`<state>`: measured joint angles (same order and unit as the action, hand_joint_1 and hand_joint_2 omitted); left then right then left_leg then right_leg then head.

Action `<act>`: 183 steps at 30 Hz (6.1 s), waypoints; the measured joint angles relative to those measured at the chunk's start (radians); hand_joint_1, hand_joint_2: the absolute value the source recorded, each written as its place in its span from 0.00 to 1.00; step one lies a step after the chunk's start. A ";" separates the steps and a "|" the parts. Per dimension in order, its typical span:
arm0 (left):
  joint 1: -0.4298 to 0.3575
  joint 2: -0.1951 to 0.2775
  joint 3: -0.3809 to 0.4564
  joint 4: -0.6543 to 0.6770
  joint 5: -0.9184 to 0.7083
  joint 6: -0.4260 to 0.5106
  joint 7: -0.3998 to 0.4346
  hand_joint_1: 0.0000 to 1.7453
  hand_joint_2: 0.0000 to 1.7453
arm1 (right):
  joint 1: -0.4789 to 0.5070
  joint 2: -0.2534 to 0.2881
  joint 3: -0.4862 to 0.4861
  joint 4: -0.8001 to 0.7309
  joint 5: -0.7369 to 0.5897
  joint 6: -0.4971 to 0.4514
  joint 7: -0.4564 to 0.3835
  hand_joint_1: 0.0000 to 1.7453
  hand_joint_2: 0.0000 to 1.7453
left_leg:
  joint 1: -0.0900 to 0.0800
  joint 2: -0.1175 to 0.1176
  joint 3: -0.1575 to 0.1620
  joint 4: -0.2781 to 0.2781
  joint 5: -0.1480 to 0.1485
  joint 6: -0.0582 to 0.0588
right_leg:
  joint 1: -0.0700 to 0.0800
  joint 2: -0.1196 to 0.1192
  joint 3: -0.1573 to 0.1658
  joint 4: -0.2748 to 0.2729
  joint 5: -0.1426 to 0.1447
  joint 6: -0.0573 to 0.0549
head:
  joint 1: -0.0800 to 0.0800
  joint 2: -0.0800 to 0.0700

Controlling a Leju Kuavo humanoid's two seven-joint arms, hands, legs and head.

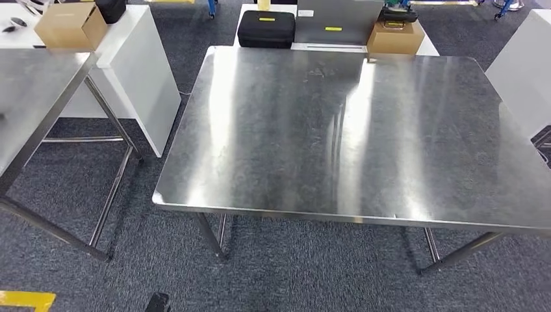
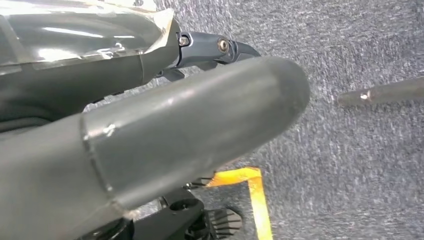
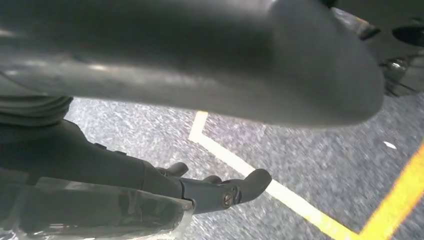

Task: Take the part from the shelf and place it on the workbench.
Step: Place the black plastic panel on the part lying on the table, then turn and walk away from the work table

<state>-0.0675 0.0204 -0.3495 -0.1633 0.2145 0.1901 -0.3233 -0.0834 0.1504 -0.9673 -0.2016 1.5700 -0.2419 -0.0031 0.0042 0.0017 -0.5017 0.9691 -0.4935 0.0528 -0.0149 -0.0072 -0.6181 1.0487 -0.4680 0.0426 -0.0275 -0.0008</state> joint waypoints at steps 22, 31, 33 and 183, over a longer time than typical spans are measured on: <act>0.011 -0.008 -0.011 0.002 0.007 0.010 -0.002 0.00 0.00 | 0.002 -0.008 0.075 0.002 0.001 0.021 -0.003 0.00 0.00 | 0.009 -0.004 -0.108 0.251 -0.055 -0.055 | 0.002 -0.010 0.090 -0.069 -0.002 -0.047 | -0.002 0.000; 0.011 -0.009 -0.011 0.002 0.008 0.015 -0.018 0.00 0.00 | -0.001 -0.007 0.083 0.002 0.001 0.021 -0.006 0.00 0.00 | 0.001 0.000 0.019 -0.011 -0.002 -0.001 | 0.010 -0.007 0.020 -0.005 -0.003 -0.008 | 0.000 0.000; 0.011 -0.010 -0.011 0.002 0.008 0.019 -0.020 0.00 0.00 | 0.000 -0.008 0.084 0.002 0.000 0.022 -0.008 0.00 0.00 | 0.000 0.002 -0.001 -0.011 0.014 0.006 | 0.006 -0.001 -0.033 0.125 -0.077 -0.015 | 0.004 0.000; -0.006 0.002 -0.029 0.000 -0.011 0.002 0.016 0.00 0.00 | 0.006 -0.006 0.071 0.007 -0.051 0.047 0.002 0.00 0.00 | 0.008 0.061 -0.050 0.091 -0.046 -0.046 | -0.001 -0.010 0.076 -0.062 0.002 -0.035 | 0.005 0.000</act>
<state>-0.0733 0.0220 -0.3780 -0.1633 0.2033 0.1919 -0.3071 -0.0770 0.1443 -0.8965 -0.1950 1.5194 -0.1946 -0.0011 0.0117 0.0624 -0.5518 1.0601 -0.5399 0.0069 -0.0160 -0.0171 -0.5418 0.9865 -0.4660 0.0079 -0.0225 -0.0008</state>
